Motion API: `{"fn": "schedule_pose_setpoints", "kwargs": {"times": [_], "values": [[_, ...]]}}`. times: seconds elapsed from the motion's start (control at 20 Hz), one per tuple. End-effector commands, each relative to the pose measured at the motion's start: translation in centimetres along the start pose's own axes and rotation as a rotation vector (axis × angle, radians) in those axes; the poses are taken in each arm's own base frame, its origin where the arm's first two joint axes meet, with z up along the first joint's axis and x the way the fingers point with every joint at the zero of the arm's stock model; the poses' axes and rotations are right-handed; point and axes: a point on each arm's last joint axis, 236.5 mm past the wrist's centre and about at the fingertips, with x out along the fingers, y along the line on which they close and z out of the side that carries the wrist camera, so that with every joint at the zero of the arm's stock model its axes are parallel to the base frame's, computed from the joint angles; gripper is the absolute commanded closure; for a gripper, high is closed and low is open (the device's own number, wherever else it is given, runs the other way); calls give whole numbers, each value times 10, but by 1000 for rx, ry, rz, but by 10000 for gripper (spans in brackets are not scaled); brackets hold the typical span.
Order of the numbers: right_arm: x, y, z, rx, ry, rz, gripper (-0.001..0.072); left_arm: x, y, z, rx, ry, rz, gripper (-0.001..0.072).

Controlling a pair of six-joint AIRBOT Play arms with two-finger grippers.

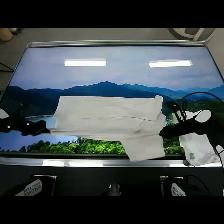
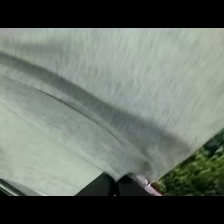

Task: Fold the shirts.

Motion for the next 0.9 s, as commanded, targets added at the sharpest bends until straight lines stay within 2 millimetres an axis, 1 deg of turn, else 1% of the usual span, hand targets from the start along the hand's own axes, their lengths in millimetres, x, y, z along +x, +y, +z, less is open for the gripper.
{"fn": "schedule_pose_setpoints", "kwargs": {"times": [0.0,0.1,0.2,0.3,0.35,0.45,0.55,0.65,0.75,0.8,0.85], "values": [[-48,-21,84,-40,-200,-95,696,-35,-29,52,9,-163,-55,683],[-53,-46,124,-42,-265,-142,696,-44,-45,94,19,-245,-86,682],[-46,-69,159,-22,-306,-146,696,-41,-53,135,4,-288,-114,682],[-30,-83,185,13,-339,-114,696,-26,-64,170,-10,-271,-176,682],[-19,-89,196,38,-355,-95,696,-16,-68,183,-13,-253,-200,681],[1,-101,208,90,-382,-69,695,5,-72,203,-24,-219,-219,681],[19,-110,208,122,-377,-60,694,23,-72,217,-34,-202,-221,682],[36,-116,201,137,-343,-50,693,40,-66,220,-58,-173,-220,682],[49,-119,196,149,-318,-41,691,58,-61,215,-103,-127,-221,681],[53,-120,195,152,-312,-39,662,64,-60,211,-150,-98,-224,593],[53,-119,195,151,-309,-33,353,66,-59,207,-185,-74,-227,277]]}}
